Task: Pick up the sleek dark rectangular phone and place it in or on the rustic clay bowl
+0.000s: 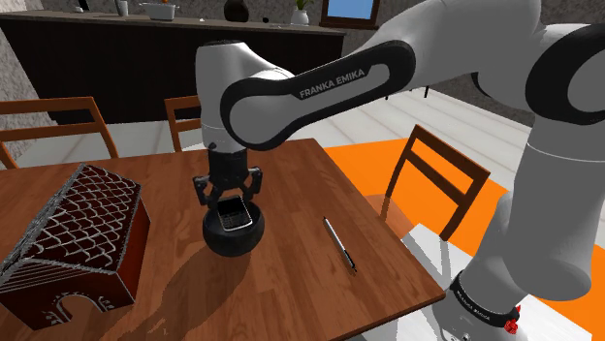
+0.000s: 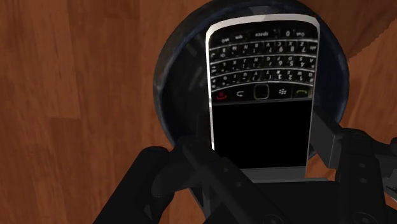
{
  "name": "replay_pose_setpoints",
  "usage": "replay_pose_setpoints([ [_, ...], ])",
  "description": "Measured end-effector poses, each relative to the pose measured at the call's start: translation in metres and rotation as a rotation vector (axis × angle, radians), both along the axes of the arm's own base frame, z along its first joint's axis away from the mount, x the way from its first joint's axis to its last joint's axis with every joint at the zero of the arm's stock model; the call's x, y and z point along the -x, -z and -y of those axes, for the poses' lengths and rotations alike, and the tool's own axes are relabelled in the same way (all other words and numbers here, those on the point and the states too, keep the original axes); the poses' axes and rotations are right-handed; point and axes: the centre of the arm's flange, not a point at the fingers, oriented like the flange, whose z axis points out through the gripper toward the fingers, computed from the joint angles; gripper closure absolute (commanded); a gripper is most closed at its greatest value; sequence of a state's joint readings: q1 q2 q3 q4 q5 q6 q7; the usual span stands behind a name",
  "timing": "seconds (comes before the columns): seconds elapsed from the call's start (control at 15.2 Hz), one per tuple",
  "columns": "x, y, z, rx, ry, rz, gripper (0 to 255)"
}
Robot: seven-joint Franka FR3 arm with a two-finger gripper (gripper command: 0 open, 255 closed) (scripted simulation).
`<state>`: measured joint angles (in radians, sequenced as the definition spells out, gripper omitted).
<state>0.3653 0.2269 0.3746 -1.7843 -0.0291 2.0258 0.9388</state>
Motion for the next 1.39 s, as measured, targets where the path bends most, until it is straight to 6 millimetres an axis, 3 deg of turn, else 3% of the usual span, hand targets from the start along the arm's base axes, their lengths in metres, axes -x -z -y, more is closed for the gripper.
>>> replay_pose_setpoints([
  [0.4, 0.001, 0.003, 0.0, 0.0, 0.0, 0.001, 255],
  [0.46, 0.001, 0.003, 0.0, 0.0, 0.0, 0.001, 0],
  [0.86, 0.001, 0.003, 0.0, 0.0, 0.0, 0.0, 0],
  [1.12, -0.001, -0.032, 0.003, 0.0, 0.0, 0.001, 0],
  [1.39, 0.0, -0.045, 0.003, 0.0, 0.0, 0.0, 0],
])
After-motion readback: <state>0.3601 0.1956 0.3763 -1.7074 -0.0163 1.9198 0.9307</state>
